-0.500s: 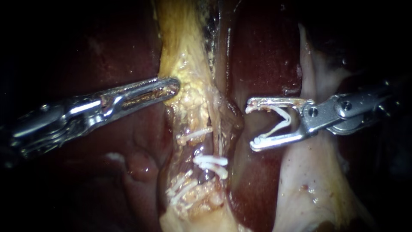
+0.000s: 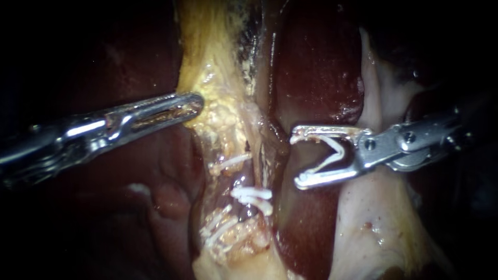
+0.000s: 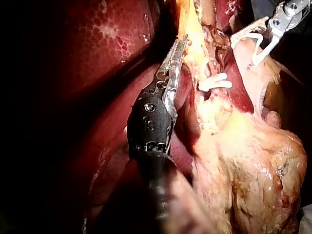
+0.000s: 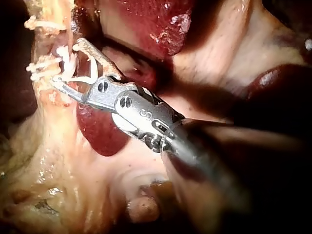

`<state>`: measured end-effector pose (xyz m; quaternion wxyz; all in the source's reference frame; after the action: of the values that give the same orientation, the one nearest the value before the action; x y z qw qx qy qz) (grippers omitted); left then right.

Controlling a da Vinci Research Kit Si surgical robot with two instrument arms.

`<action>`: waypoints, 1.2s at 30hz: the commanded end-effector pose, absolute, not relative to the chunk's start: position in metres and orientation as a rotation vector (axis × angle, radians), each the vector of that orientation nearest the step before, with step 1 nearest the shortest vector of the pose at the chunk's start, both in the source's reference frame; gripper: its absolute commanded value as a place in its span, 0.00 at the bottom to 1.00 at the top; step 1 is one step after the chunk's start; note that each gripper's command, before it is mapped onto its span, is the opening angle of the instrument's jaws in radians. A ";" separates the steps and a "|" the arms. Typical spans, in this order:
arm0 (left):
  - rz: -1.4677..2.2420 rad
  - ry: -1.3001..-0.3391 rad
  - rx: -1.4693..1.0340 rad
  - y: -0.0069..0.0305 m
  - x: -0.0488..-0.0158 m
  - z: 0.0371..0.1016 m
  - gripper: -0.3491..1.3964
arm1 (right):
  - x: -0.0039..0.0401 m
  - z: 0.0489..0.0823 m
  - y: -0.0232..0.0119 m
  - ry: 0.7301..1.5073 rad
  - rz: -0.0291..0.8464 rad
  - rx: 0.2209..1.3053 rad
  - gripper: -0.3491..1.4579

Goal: Clipping third clip right tube

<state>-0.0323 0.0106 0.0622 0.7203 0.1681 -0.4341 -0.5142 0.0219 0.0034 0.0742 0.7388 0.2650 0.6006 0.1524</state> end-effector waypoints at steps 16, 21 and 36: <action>-1.169 -0.993 0.355 0.0093 -0.0317 0.0567 0.00 | 0.0267 0.0798 0.0043 1.199 0.513 0.704 0.51; -1.167 -0.998 0.351 0.0093 -0.0317 0.0560 0.00 | 0.0286 0.0804 0.0043 1.185 0.543 0.734 0.51; -1.163 -0.999 0.355 0.0096 -0.0311 0.0565 0.00 | 0.0308 0.0793 0.0040 1.298 0.606 0.976 0.50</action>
<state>-0.0309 0.0097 0.0565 0.7062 0.1588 -0.4493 -0.5235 0.0307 0.0040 0.0791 0.6415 0.4347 0.5738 0.2652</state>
